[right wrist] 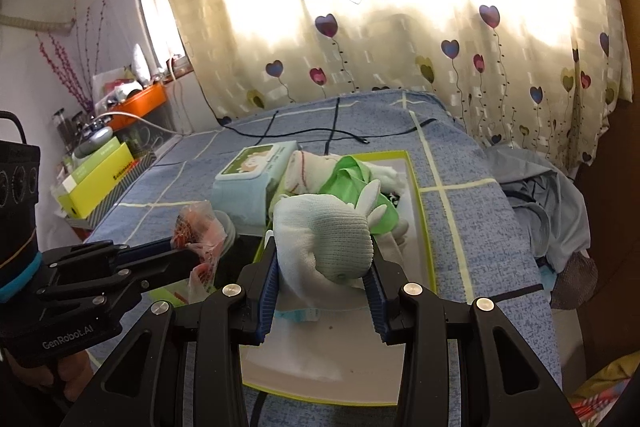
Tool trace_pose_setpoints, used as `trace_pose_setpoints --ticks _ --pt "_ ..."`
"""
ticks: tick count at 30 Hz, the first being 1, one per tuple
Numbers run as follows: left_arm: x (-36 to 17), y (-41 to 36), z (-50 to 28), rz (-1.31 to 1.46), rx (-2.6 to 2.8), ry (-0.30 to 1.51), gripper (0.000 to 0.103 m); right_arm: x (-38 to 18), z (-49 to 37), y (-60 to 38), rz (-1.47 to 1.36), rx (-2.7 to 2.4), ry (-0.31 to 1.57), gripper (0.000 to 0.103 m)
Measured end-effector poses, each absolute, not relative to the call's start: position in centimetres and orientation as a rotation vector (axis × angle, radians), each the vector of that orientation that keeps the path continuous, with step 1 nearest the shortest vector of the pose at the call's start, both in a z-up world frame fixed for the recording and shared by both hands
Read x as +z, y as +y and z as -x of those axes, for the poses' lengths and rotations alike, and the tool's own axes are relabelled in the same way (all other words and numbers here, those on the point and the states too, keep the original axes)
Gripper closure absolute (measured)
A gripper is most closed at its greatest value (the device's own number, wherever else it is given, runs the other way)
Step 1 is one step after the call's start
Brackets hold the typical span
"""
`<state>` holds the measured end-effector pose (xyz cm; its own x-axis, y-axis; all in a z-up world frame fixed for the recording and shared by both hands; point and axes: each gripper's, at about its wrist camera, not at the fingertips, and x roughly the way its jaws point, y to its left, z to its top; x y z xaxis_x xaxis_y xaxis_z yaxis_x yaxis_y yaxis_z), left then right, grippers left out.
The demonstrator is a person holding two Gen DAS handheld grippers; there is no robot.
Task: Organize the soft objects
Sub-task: 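Carry the candy bag and white glove toward the box with both grippers, then lower the glove and candy bag into the box and open both grippers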
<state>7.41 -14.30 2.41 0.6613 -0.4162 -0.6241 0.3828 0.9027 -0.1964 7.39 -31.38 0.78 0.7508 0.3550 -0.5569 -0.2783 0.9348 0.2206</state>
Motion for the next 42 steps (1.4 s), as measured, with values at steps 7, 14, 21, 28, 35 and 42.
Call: trace_pose_setpoints --ticks 7,14,21,28,35,42 --pt "1.3 -15.9 -7.6 0.030 -0.497 0.762 0.084 -0.6 -7.6 -32.1 -0.130 0.344 0.670 0.066" --pt "0.2 -17.1 -7.9 0.017 -0.524 0.809 0.084 -2.1 -7.7 -32.8 -0.115 0.341 0.716 0.065" --pt "-0.9 -18.4 -8.1 -0.009 -0.556 0.860 0.084 -3.5 -8.0 -33.0 -0.099 0.339 0.758 0.065" --pt "-1.6 -19.1 -8.4 -0.027 -0.565 0.884 0.084 -3.8 -8.2 -33.1 -0.090 0.336 0.769 0.065" --pt "-2.1 -19.7 -8.7 -0.044 -0.567 0.901 0.084 -4.2 -8.6 -33.1 -0.074 0.345 0.781 0.065" --pt "-2.4 -20.1 -9.2 -0.049 -0.564 0.912 0.084 -4.4 -9.2 -33.2 -0.079 0.347 0.793 0.064"
